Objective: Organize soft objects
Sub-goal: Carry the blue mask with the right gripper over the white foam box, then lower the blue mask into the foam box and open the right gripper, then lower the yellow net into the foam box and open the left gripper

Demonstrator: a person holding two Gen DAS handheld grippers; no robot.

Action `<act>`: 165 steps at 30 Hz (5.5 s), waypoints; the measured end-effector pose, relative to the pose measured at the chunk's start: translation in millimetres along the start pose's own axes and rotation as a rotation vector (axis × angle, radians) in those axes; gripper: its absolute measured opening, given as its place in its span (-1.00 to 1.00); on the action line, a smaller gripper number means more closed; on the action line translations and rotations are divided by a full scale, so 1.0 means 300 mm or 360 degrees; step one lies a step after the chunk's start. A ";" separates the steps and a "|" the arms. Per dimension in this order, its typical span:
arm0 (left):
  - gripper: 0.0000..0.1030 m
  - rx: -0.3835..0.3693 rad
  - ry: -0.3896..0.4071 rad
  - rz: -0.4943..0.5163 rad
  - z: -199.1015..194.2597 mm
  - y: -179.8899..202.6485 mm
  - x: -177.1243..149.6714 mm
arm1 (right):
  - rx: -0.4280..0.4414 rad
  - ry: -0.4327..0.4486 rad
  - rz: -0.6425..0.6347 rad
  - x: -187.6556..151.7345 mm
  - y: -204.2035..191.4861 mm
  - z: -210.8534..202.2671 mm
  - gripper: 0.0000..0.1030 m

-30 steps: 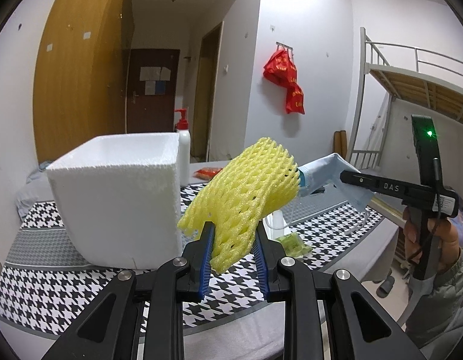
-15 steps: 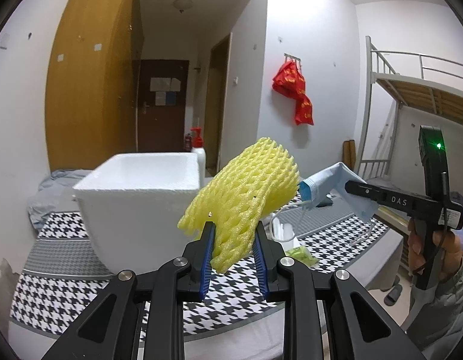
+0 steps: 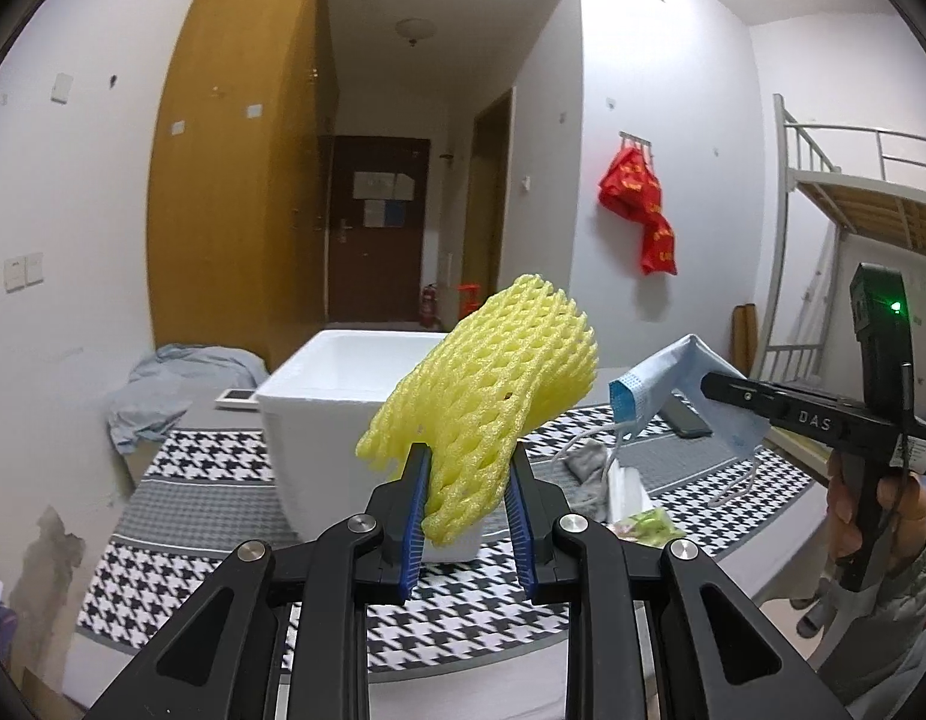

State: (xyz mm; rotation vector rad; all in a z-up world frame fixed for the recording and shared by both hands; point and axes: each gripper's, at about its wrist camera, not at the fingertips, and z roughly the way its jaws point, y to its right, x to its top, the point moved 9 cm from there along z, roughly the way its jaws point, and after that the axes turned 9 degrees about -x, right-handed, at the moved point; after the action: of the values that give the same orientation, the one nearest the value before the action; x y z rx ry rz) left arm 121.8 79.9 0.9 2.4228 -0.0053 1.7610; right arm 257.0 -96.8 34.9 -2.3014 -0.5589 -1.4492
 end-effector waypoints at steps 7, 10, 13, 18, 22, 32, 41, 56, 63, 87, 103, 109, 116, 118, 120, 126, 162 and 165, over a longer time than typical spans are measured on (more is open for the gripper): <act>-0.50 0.0078 -0.0004 -0.0034 -0.026 -0.061 -0.001 | 0.0059 -0.0003 -0.0050 0.017 -0.075 0.026 -0.85; -0.50 0.0103 -0.0006 -0.0042 -0.030 -0.080 0.008 | 0.0079 0.0000 -0.0062 0.035 -0.098 0.037 -0.85; -0.50 0.0121 -0.0002 -0.0047 -0.034 -0.101 0.018 | 0.0090 0.0003 -0.0074 0.053 -0.114 0.050 -0.85; -0.50 0.0151 0.0006 -0.0056 -0.035 -0.130 0.033 | 0.0112 0.0011 -0.0093 0.081 -0.140 0.068 -0.85; -0.50 0.0173 0.0012 -0.0063 -0.035 -0.152 0.043 | 0.0132 0.0011 -0.0097 0.102 -0.155 0.085 -0.85; -0.50 0.0219 0.0029 -0.0077 -0.049 -0.190 0.054 | 0.0162 0.0024 -0.0124 0.166 -0.200 0.128 -0.85; -0.50 0.0268 0.0040 -0.0110 -0.062 -0.233 0.054 | 0.0191 0.0007 -0.0135 0.196 -0.242 0.179 -0.85; -0.50 0.0333 0.0024 -0.0177 -0.076 -0.319 0.025 | 0.0233 -0.0061 -0.0200 0.227 -0.362 0.295 -0.85; -0.50 0.0360 0.0026 -0.0181 -0.085 -0.340 0.023 | 0.0253 -0.0101 -0.0215 0.227 -0.411 0.347 -0.85; -0.50 0.0415 0.0015 -0.0233 -0.083 -0.396 0.005 | 0.0220 -0.0263 -0.0251 0.197 -0.487 0.516 -0.84; -0.50 0.0437 0.0013 -0.0248 -0.085 -0.405 0.002 | 0.0209 -0.0164 -0.0275 0.224 -0.497 0.476 0.88; -0.50 0.0413 0.0012 -0.0241 -0.083 -0.393 0.004 | 0.0156 -0.0193 -0.0291 0.220 -0.479 0.492 0.88; -0.50 0.0323 0.0006 -0.0226 -0.067 -0.379 0.029 | 0.0182 -0.0180 -0.0295 0.217 -0.469 0.474 0.88; -0.50 0.0301 0.0009 -0.0219 -0.063 -0.371 0.039 | 0.0184 -0.0182 -0.0292 0.215 -0.466 0.474 0.88; -0.50 0.0282 0.0010 -0.0198 -0.054 -0.365 0.054 | 0.0178 -0.0188 -0.0300 0.210 -0.464 0.478 0.88; -0.51 0.0194 -0.0012 -0.0163 -0.007 -0.336 0.083 | 0.0185 -0.0178 -0.0304 0.209 -0.459 0.468 0.88; -0.51 0.0167 -0.0271 0.0032 0.298 -0.311 0.122 | 0.0240 -0.0148 -0.0269 0.219 -0.400 0.431 0.88; -0.51 0.0164 -0.0271 0.0037 0.306 -0.309 0.127 | 0.0233 -0.0143 -0.0262 0.221 -0.391 0.426 0.88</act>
State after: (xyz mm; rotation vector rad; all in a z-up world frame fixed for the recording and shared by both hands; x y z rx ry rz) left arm 228.8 163.8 -1.4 2.6486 0.0397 1.5958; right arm 321.3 76.5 54.1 -2.2578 -0.8693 -1.3320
